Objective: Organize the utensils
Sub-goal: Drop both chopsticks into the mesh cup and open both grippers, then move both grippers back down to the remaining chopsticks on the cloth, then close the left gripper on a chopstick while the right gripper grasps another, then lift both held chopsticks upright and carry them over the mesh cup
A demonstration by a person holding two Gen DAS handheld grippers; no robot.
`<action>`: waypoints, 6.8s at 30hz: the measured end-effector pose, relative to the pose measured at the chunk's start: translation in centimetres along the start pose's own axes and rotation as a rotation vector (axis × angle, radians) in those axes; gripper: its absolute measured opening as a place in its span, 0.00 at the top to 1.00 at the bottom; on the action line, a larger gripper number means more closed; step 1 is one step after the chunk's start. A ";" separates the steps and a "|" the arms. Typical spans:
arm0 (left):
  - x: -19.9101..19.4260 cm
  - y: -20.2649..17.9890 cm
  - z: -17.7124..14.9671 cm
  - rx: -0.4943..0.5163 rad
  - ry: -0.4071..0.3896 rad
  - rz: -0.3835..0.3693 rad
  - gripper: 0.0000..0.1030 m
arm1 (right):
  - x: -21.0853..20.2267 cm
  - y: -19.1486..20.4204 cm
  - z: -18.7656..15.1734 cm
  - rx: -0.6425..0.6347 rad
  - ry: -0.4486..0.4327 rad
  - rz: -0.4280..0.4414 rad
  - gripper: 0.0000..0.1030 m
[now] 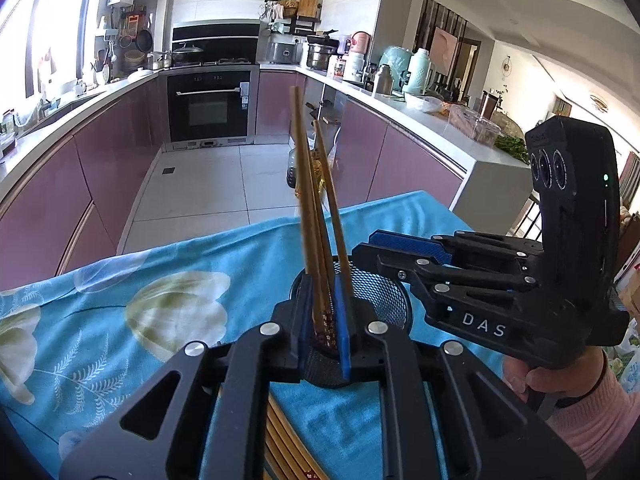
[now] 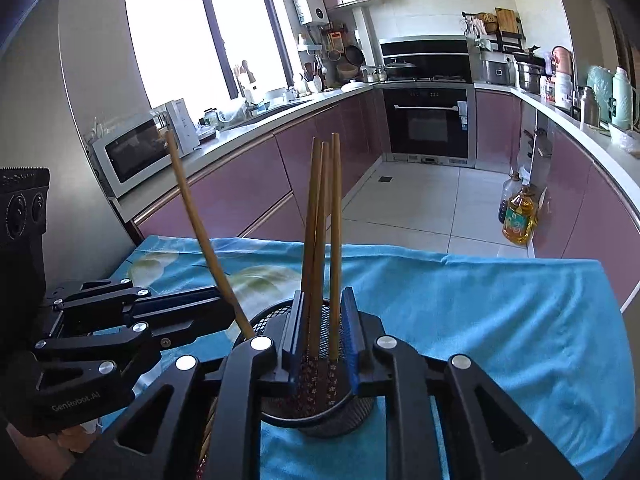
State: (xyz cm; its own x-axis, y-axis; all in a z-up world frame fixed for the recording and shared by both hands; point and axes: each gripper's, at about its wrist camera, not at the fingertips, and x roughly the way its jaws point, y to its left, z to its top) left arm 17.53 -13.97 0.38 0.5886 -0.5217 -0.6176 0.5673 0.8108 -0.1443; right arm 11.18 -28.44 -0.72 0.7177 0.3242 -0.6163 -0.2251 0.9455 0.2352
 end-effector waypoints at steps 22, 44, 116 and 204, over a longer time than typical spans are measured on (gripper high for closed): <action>-5.4 5.0 -7.7 -0.085 -0.043 0.121 0.64 | -4.6 4.4 -4.8 -0.070 -0.020 0.124 0.58; -2.0 5.2 -16.3 -0.079 0.171 0.172 0.58 | 2.5 7.9 -11.7 -0.072 0.235 0.100 0.55; -1.1 6.4 -16.3 -0.133 0.214 0.099 0.86 | 4.3 8.1 -11.1 -0.066 0.296 0.118 0.90; -11.2 -0.4 -1.1 -0.024 -0.227 -0.045 0.93 | -10.7 3.5 2.0 -0.095 -0.247 0.099 0.94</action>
State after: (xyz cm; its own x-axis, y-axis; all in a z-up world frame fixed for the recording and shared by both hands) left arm 10.09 -8.15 6.51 0.6787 -0.6019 -0.4208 0.5839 0.7898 -0.1879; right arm 4.05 -28.62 8.16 0.8252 0.4089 -0.3897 -0.3544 0.9120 0.2067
